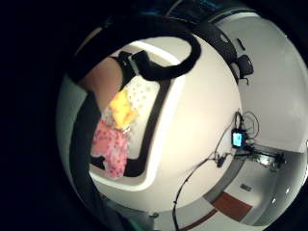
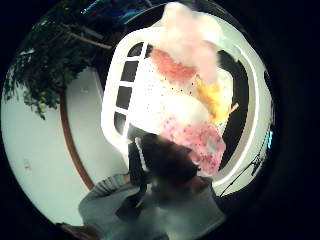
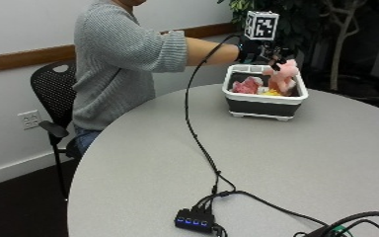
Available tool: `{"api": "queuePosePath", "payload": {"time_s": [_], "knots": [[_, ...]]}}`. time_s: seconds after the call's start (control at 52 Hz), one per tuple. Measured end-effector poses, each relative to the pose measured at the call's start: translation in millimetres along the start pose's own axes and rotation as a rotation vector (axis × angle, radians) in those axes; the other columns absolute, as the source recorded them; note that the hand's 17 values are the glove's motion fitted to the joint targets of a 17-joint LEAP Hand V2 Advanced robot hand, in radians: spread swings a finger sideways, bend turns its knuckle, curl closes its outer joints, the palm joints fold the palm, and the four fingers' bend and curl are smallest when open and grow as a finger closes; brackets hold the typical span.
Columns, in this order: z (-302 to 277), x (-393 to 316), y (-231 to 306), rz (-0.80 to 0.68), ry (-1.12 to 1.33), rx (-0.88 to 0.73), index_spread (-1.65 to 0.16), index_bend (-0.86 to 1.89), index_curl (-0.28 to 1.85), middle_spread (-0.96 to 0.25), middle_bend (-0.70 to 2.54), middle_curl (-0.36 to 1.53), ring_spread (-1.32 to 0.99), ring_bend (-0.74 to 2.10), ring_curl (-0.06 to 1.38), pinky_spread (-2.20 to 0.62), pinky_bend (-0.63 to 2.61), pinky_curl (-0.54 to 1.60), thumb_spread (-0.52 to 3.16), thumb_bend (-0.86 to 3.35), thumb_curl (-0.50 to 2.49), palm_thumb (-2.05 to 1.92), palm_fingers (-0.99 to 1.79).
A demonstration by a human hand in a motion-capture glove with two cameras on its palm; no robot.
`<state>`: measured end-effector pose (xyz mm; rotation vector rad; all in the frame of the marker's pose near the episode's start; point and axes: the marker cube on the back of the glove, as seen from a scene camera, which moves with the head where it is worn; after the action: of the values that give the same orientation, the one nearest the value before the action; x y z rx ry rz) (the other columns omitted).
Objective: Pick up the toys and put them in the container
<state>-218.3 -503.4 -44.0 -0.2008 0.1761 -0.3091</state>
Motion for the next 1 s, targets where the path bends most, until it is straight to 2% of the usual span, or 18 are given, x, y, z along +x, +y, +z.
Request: {"api": "queuePosePath", "payload": {"time_s": [0.154, 0.269, 0.365, 0.442, 0.538, 0.615, 0.73, 0.865, 0.999], "knots": [[-7, 6, 42, 0.001, -0.052, 0.049, -0.31, 0.11, 0.20, -0.14, 0.10, 0.28, -0.14, 0.77, 0.30, -0.05, 1.43, 0.41, 1.17, -0.07, 0.43, -0.09, -0.24], [-11, 31, 102, 0.027, -0.083, 0.106, -0.31, 0.12, 0.20, -0.14, 0.12, 0.27, -0.14, 0.75, 0.29, -0.03, 1.39, 0.39, 1.21, -0.06, 0.37, -0.09, -0.19], [-10, 82, 151, 0.166, 0.094, 0.114, -0.32, 0.13, 0.20, -0.14, 0.15, 0.27, -0.14, 0.72, 0.28, -0.02, 1.35, 0.37, 1.22, -0.07, 0.33, -0.10, -0.16], [-9, 131, 198, 0.175, 0.237, 0.113, -0.33, 0.14, 0.21, -0.14, 0.17, 0.27, -0.14, 0.69, 0.28, -0.01, 1.31, 0.36, 1.22, -0.07, 0.30, -0.11, -0.12], [-11, 149, 245, 0.153, 0.089, 0.137, -0.33, 0.15, 0.22, -0.15, 0.18, 0.28, -0.14, 0.66, 0.27, 0.00, 1.26, 0.34, 1.21, -0.07, 0.26, -0.11, -0.10], [-10, 147, 268, 0.208, -0.027, 0.157, -0.34, 0.15, 0.22, -0.15, 0.18, 0.29, -0.14, 0.64, 0.26, 0.00, 1.23, 0.33, 1.21, -0.07, 0.24, -0.10, -0.09], [1, 141, 307, 0.212, -0.056, 0.176, -0.34, 0.16, 0.23, -0.15, 0.19, 0.30, -0.14, 0.61, 0.25, 0.01, 1.18, 0.32, 1.22, -0.07, 0.22, -0.10, -0.08], [40, 93, 384, 0.056, -0.162, 0.184, -0.34, 0.16, 0.25, -0.15, 0.20, 0.31, -0.12, 0.54, 0.24, 0.02, 1.13, 0.30, 1.23, -0.06, 0.20, -0.09, -0.09], [97, 49, 453, 0.054, -0.142, 0.216, -0.35, 0.18, 0.27, -0.15, 0.18, 0.32, -0.11, 0.49, 0.23, 0.03, 1.07, 0.29, 1.26, -0.05, 0.18, -0.08, -0.06]]}}
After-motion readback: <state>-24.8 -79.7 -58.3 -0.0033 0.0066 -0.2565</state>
